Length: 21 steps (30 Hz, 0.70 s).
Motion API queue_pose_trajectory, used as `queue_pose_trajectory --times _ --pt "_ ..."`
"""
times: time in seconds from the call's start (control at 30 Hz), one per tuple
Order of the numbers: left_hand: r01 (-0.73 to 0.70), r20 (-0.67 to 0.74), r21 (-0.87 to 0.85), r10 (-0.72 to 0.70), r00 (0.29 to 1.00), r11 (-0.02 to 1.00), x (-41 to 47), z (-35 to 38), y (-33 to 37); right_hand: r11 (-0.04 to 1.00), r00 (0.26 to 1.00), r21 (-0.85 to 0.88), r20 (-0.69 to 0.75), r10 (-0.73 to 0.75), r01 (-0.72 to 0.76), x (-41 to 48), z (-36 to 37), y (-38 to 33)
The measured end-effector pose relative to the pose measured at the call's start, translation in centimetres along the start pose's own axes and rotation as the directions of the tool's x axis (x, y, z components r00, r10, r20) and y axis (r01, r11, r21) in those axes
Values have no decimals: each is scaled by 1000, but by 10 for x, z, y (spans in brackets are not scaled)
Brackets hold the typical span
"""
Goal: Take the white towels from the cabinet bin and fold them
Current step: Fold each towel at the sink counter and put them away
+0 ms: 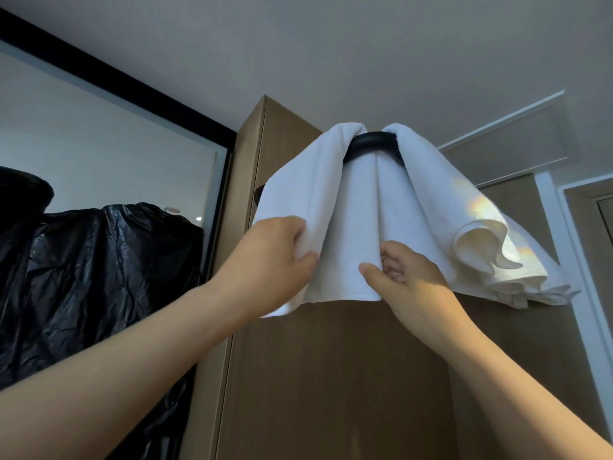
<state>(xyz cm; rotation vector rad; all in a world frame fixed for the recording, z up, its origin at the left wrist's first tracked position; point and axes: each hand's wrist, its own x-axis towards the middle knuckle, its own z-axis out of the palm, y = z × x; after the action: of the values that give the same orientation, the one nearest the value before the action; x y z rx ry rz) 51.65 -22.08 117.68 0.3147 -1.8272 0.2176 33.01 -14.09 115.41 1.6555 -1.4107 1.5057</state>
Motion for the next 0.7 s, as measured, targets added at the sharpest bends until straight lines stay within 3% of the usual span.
queue_pose_trajectory --times 0.3,0.5,0.7 --pt "-37 -17 -6 37 999 999 -27 14 -1 1000 1000 20 -10 -22 22 -15 0 -12" --pt "-159 -67 78 164 984 984 -26 19 0 1000 1000 4 -9 -13 13 -14 -1 -17" --pt "-229 -36 10 229 973 973 -35 36 -9 993 995 93 77 59 -66 -10 -11 -18"
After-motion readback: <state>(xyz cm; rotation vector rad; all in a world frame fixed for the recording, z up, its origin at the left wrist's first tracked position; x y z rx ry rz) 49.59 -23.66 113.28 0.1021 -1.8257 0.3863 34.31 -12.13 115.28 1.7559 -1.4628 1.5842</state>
